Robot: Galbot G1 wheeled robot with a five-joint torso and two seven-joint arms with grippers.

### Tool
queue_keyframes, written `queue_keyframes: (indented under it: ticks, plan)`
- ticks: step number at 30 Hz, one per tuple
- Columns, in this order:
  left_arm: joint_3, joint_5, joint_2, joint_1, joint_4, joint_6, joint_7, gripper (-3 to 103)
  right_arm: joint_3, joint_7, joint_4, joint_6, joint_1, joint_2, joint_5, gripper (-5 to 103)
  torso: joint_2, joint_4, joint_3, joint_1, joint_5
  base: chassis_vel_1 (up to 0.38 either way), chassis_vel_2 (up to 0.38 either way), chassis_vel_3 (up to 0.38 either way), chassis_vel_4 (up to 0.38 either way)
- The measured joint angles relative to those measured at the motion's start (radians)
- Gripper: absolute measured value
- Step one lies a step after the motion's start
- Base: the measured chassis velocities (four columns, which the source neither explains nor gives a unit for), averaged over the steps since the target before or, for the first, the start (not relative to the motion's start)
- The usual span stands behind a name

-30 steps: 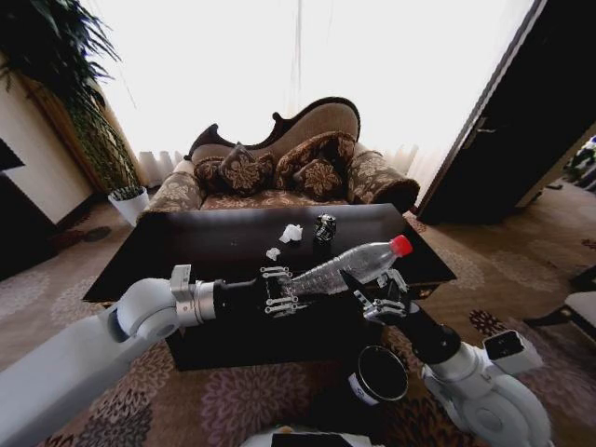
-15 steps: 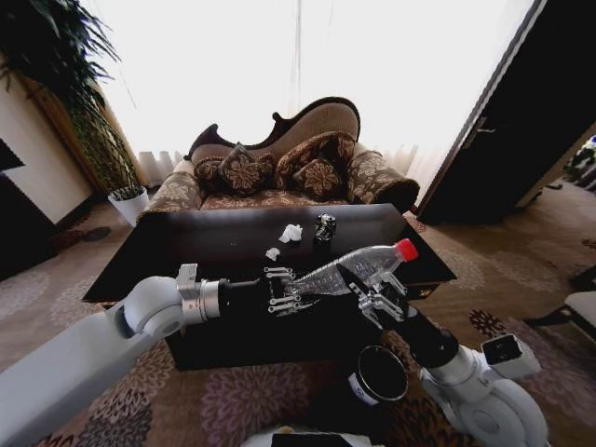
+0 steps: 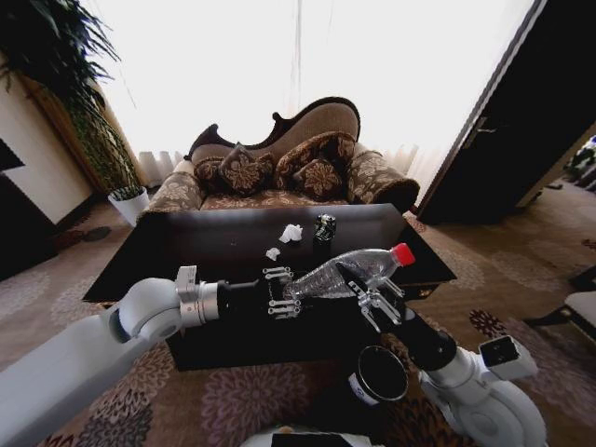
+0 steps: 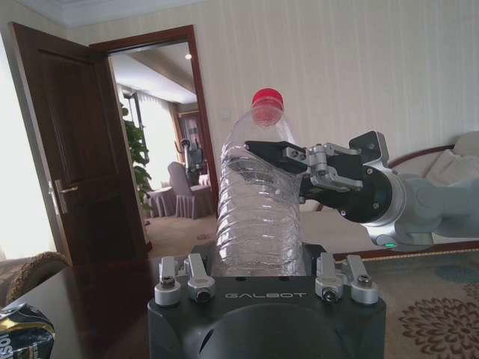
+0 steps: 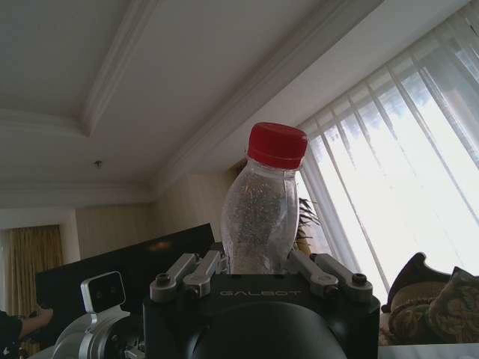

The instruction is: Move to the front of the table and place the trash on the table into the trash bin.

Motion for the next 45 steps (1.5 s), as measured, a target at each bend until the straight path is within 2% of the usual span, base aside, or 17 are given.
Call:
queue_keyframes:
  ticks: [1,2,5,10,11,12,14,18,19,22,24,27,29,31,38,43,45]
  plan:
    - [-0.006,-0.001,0.000,0.007,-0.002,0.000,0.000,61,0.003,-0.001,0.000,0.002,-0.002,0.000,-0.002,26,0.000,0.0000,0.000,0.000,0.0000,0.000,0.000,0.000,0.000]
    - [-0.006,-0.001,0.000,0.007,-0.002,0.000,0.000,61,0.003,-0.001,0.000,0.002,-0.002,0.000,-0.002,26,0.000,0.0000,0.000,0.000,0.0000,0.000,0.000,0.000,0.000]
    - [-0.037,-0.005,0.001,0.035,-0.012,0.000,0.000,77,0.015,-0.006,-0.012,0.013,-0.007,0.000,-0.009,26,0.000,0.0000,0.000,0.000,-0.0001,0.000,0.000,0.000,0.000]
    - [-0.092,-0.014,-0.004,0.068,-0.019,0.000,0.004,88,0.033,-0.021,-0.049,0.031,-0.009,0.007,-0.028,26,0.000,-0.0001,0.000,0.000,0.0000,0.000,0.000,0.000,0.000]
    - [-0.131,-0.024,-0.009,0.095,-0.023,0.000,0.005,97,0.042,-0.026,-0.073,0.042,-0.011,0.012,-0.040,26,0.000,0.0000,0.000,0.000,0.0000,0.000,0.000,0.000,0.000]
    - [-0.161,-0.030,-0.014,0.115,-0.024,0.000,0.006,99,0.048,-0.029,-0.087,0.049,-0.013,0.015,-0.047,26,0.000,0.0000,0.000,0.000,0.0000,0.000,0.000,0.000,0.000]
    - [-0.188,-0.034,-0.019,0.133,-0.026,0.000,0.006,99,0.055,-0.031,-0.098,0.055,-0.015,0.018,-0.053,26,0.000,0.0000,0.000,0.000,0.0001,0.000,0.000,0.000,0.000]
    - [-0.321,-0.047,-0.070,0.219,-0.017,-0.002,-0.014,100,0.091,-0.060,-0.133,0.096,-0.045,0.044,-0.108,26,0.000,0.0001,0.000,0.000,0.0000,0.000,0.000,0.000,0.000]
    - [-0.321,-0.047,-0.070,0.219,-0.017,-0.002,-0.014,100,0.091,-0.060,-0.133,0.096,-0.045,0.044,-0.108,26,0.000,0.0001,0.000,0.000,0.0000,0.000,0.000,0.000,0.000]
    - [-0.434,-0.094,-0.143,0.256,0.014,0.010,-0.090,100,0.103,-0.102,-0.151,0.146,-0.088,0.083,-0.192,26,0.000,0.0000,0.000,0.000,-0.0001,0.000,0.000,0.000,0.000]
    - [-0.448,-0.100,-0.151,0.260,0.020,0.013,-0.102,100,0.104,-0.112,-0.155,0.155,-0.096,0.090,-0.208,26,0.000,0.0000,0.000,0.000,-0.0001,0.000,0.000,0.000,0.000]
    - [-0.564,-0.154,-0.194,0.316,0.056,0.035,-0.182,100,0.089,-0.150,-0.192,0.216,-0.121,0.103,-0.323,26,0.000,-0.0007,0.000,0.000,-0.0002,0.000,0.000,0.000,0.000]
    - [-0.602,-0.172,-0.203,0.342,0.056,0.040,-0.193,100,0.079,-0.151,-0.201,0.224,-0.118,0.096,-0.349,26,0.000,-0.0007,0.000,0.000,-0.0001,0.000,0.000,0.000,0.000]
    - [-0.731,-0.210,-0.243,0.434,0.058,0.048,-0.217,100,0.049,-0.143,-0.238,0.250,-0.101,0.069,-0.433,26,0.000,0.0013,0.000,0.000,-0.0001,0.000,0.000,0.000,0.000]
    - [-0.789,-0.225,-0.307,0.462,0.072,0.057,-0.230,100,0.071,-0.138,-0.312,0.328,-0.110,0.066,-0.538,26,0.000,-0.0002,0.000,0.000,-0.0003,0.000,0.000,0.000,0.000]
    - [-0.823,-0.238,-0.326,0.458,0.073,0.060,-0.231,100,0.085,-0.143,-0.457,0.380,-0.097,0.057,-0.591,26,0.000,0.0000,0.000,0.000,0.0001,0.000,0.000,0.000,0.000]
    - [-0.864,-0.262,-0.327,0.456,0.075,0.062,-0.232,100,0.071,-0.143,-0.586,0.406,-0.069,0.056,-0.610,26,0.000,-0.0002,0.000,0.000,0.0002,0.000,0.000,0.000,0.000]
